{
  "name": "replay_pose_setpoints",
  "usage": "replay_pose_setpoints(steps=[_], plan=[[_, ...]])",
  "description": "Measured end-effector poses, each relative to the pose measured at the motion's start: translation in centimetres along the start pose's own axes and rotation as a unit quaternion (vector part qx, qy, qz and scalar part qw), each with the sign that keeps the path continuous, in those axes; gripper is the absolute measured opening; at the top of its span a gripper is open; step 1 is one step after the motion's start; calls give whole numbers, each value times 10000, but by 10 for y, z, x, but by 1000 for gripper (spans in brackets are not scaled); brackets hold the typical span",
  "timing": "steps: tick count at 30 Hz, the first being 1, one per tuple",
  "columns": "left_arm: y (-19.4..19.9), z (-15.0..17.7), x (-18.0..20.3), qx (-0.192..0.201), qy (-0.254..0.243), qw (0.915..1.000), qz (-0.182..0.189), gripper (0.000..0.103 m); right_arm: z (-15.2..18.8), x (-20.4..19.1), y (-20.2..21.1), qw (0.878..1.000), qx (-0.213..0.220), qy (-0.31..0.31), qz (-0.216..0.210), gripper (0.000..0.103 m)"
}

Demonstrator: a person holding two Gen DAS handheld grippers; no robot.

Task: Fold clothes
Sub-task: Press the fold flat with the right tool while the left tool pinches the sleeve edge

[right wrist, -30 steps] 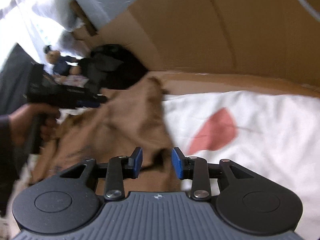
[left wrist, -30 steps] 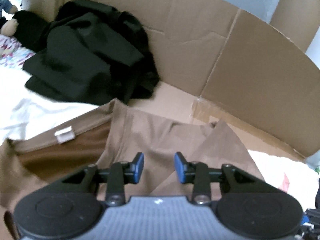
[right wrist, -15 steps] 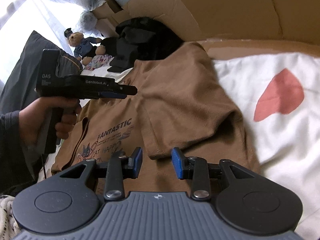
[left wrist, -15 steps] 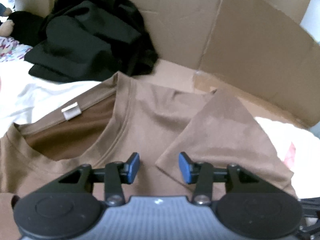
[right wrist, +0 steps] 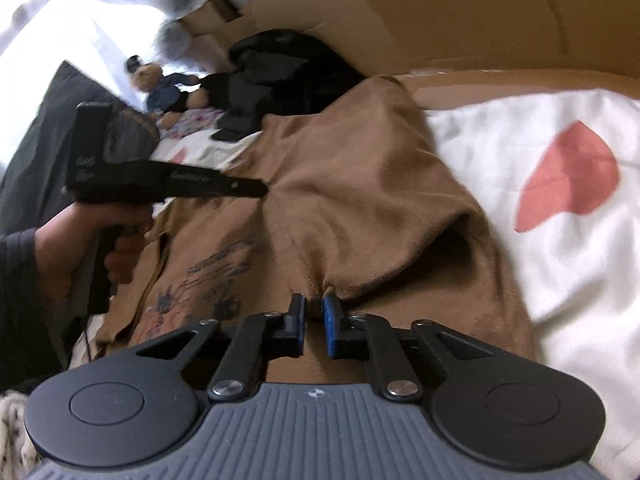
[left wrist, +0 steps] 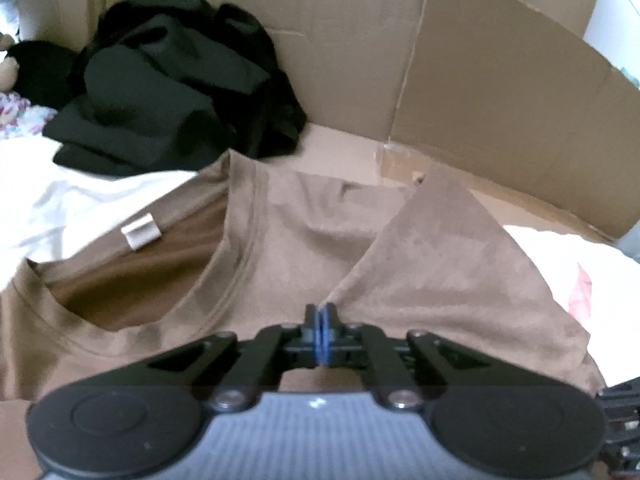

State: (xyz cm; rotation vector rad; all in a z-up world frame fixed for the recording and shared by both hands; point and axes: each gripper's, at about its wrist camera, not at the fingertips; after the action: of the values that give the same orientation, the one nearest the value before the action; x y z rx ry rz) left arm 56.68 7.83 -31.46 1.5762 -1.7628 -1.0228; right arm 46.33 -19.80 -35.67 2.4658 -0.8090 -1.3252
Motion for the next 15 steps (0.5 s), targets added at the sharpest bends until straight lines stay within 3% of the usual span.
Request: replay_pose_setpoints(steps=[4,8,11,13,15], plan=[[4,0,-2,-63,-18,9999,-134,2,0,-10,-2,9996,-176,204,17,8],[-4,2,-6,-449,224,9981,-368,5,3,-9,-8,9982,-538,153,201,9],[0,1,-6,-390,289,9974,-531,13,-3,-9,3,9989,-394,175,171,11],[3,-1,-5,-328,242,9976,-565,23,-9,-8,15,9995,-161,207,172,21],[5,-4,-4,-285,193,9976,-609,28,-12,-2,22,9995,12,127,276,27]])
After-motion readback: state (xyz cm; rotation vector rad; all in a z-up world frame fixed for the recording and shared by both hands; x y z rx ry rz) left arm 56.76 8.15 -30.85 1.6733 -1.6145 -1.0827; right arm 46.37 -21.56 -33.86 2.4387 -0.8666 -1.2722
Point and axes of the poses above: each gripper's, at about its wrist camera, not at the fingertips, and y roughly against the way its jaws point, x to its right, z to its underside, and after that the axes turned 12 degrees about -z, right-handed
